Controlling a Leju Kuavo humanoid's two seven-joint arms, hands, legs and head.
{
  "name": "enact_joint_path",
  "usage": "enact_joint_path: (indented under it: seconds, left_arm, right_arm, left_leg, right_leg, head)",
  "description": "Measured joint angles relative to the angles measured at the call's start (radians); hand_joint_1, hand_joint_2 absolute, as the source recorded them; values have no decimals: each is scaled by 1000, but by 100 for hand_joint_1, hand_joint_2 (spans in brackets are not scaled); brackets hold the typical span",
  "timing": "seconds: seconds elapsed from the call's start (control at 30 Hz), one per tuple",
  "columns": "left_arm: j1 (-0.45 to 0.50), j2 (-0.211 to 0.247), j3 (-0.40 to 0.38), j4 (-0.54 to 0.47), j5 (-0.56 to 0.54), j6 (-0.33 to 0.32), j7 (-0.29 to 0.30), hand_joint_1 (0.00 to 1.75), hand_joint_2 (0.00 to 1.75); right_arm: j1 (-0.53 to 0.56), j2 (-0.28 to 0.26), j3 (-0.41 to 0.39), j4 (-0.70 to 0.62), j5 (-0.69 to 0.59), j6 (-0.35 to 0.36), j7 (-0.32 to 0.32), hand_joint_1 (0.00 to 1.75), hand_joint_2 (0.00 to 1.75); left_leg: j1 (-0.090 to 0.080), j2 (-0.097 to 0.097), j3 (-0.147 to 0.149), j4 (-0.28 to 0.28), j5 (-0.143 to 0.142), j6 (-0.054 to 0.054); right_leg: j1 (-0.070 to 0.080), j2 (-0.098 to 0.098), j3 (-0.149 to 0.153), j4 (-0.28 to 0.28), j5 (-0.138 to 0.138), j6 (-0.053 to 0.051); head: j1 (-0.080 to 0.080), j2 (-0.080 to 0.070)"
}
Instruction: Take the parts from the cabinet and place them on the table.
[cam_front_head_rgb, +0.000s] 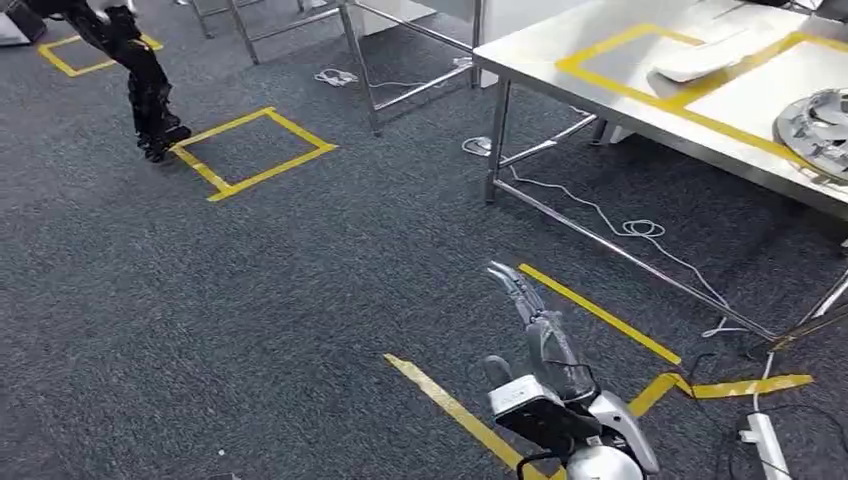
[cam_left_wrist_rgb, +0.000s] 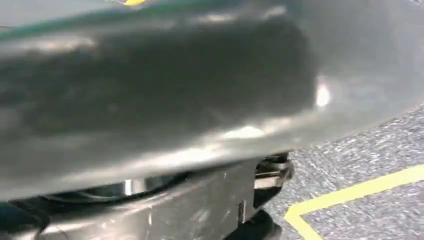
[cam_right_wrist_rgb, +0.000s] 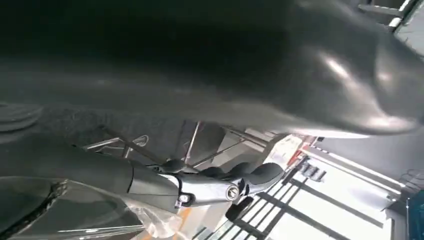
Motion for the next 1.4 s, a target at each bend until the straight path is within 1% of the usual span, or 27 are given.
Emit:
enact_joint_path:
  seconds: [0.03,0.07,0.1,0.13,0.2,0.23,0.27,0.37,0.4,0.43,0.5,0.53,0.57,0.6,0.63,0.73,0.77,0.9,0.93,1.0,1.07,1.1,1.17,1.23,1.27,1.3,1.4]
  left_arm:
    - [0,0,0,0,0,0,0,0,0]
    - [1,0,0,0,0,0,0,0,0]
    - [3,0,0,0,0,0,0,0,0]
    - [4,0,1,0,0,0,0,0,0]
    - [3,0,1,0,0,0,0,0,0]
    - [3,0,1,0,0,0,1,0,0]
    - [1,0,1,0,0,0,1,0,0]
    - [2,0,1,0,-2,2,4,0,0]
    - [5,0,1,0,-3,2,4,0,0]
    - [6,-1,2,0,-4,2,5,0,0]
    - [2,-2,3,0,-6,2,5,0,0]
    - [2,-4,5,0,-9,2,5,0,0]
    - [2,-3,6,0,-9,2,5,0,0]
    - [3,-3,7,0,-10,2,5,0,0]
    - [4,-4,7,0,-10,2,5,0,0]
    - [2,-5,8,0,-10,2,5,0,0]
    - [1,-5,8,0,-10,2,5,0,0]
    - [4,-5,9,0,-12,3,7,0,0]
    - [3,-5,9,0,-12,3,8,0,0]
    - [1,-5,9,0,-12,4,8,0,0]
    - [1,-5,9,0,-12,3,9,0,0]
    - [2,-5,9,0,-13,3,10,0,0]
    - [4,-5,10,0,-13,3,10,0,0]
    - [3,-5,10,0,-15,3,10,0,0]
    - [3,-5,10,0,-14,3,10,0,0]
    - [1,-5,10,0,-15,3,10,0,0]
    - [4,-4,10,0,-21,2,10,0,0]
  right_arm:
    - [2,0,0,0,0,0,0,0,0]
    - [2,0,-1,0,0,0,1,0,0]
    - [3,0,-1,0,0,0,1,0,0]
    - [3,0,-1,0,0,0,1,0,0]
    - [3,0,-1,0,1,0,1,0,0]
    - [2,0,-1,0,1,0,1,0,0]
    - [2,0,-1,0,2,0,1,0,0]
    - [4,0,-2,0,3,0,3,0,0]
    - [4,0,-2,-1,3,1,3,0,0]
    - [5,0,-2,-3,4,1,3,0,0]
    - [5,0,-2,-5,5,1,3,0,0]
    - [8,0,-2,-5,6,0,5,0,0]
    - [10,0,-2,-5,6,1,5,0,0]
    - [13,0,-2,-4,6,1,5,0,0]
    - [14,0,-3,-4,6,1,5,0,0]
    - [13,0,-3,-5,6,1,5,0,0]
    - [12,0,-3,-4,6,1,5,0,0]
    - [14,0,-5,-5,6,2,5,0,0]
    - [13,0,-5,-5,6,2,5,0,0]
    - [14,0,-5,-5,6,3,5,0,0]
    - [14,0,-5,-5,6,3,6,0,0]
    - [14,0,-5,-5,6,3,6,0,0]
    - [14,0,-5,-5,6,5,6,0,0]
    - [13,0,-4,-5,7,6,7,0,0]
    - [13,0,-3,-5,8,6,7,0,0]
    - [14,0,-3,-5,8,6,8,0,0]
    - [14,0,-2,-5,10,5,13,0,0]
  left_leg:
    - [3,4,-50,107,-46,-5]
    - [5,5,-78,167,-61,-8]
    - [7,5,-86,180,-55,-9]
    - [8,5,-74,154,-28,-9]
    - [8,12,2,-4,66,-2]
    - [7,26,44,-92,99,4]
    - [-2,36,58,-116,82,6]
    - [-5,27,55,-126,78,15]
    - [-2,22,59,-138,83,23]
    - [2,22,65,-146,88,30]
    - [2,17,64,-146,88,38]
    - [0,14,64,-146,87,40]
    - [-2,11,64,-146,86,41]
    - [-3,8,64,-146,86,42]
    - [-3,3,66,-145,86,42]
    - [-2,-16,70,-140,81,36]
    - [-6,-18,66,-136,78,31]
    - [-2,-33,57,-130,82,16]
    - [-1,-24,55,-123,73,10]
    - [1,0,14,-28,12,-2]
    - [5,4,-61,134,-57,-8]
    - [6,4,-82,179,-65,-9]
    - [7,5,-59,130,-14,-7]
    - [6,14,26,-43,79,1]
    - [2,38,57,-106,86,6]
    - [-6,41,66,-127,79,9]
    - [-9,31,57,-128,77,17]
  right_leg:
    - [1,-9,1,0,-2,-2]
    - [1,-14,1,0,-2,-3]
    - [1,-18,2,0,-3,-3]
    - [1,-22,4,0,-5,-3]
    - [1,-29,12,0,-8,0]
    - [1,-32,15,0,-11,5]
    - [10,-34,14,3,-15,10]
    - [7,-46,13,-4,-11,23]
    - [7,-48,16,-5,-15,30]
    - [5,-34,8,6,-28,35]
    - [5,-14,-46,117,-90,35]
    - [5,-9,-92,210,-129,36]
    - [6,-7,-130,280,-150,37]
    - [6,-7,-151,313,-149,37]
    - [5,-7,-147,295,-123,36]
    - [3,6,-36,50,14,32]
    - [2,31,-18,19,-6,31]
    - [5,23,-11,8,1,19]
    - [0,16,-8,3,5,12]
    - [1,3,-4,3,1,1]
    - [3,-11,-4,3,0,-1]
    - [4,-16,-4,3,-1,-2]
    - [4,-24,-1,3,-2,-2]
    - [4,-30,6,3,-6,1]
    - [5,-33,6,2,-8,4]
    - [12,-33,3,7,-10,9]
    - [9,-47,2,0,-6,23]
  head:
    - [-1,0]
    - [-1,0]
    - [-1,0]
    - [-1,0]
    - [-1,0]
    - [-1,0]
    - [-1,0]
    - [0,0]
    - [1,0]
    - [2,0]
    - [5,0]
    - [4,0]
    - [4,0]
    - [4,0]
    - [3,0]
    - [4,0]
    - [3,0]
    - [2,0]
    - [3,0]
    - [-4,0]
    - [-3,0]
    - [-4,0]
    - [-4,0]
    - [-4,0]
    - [-3,0]
    - [-4,0]
    - [-3,0]
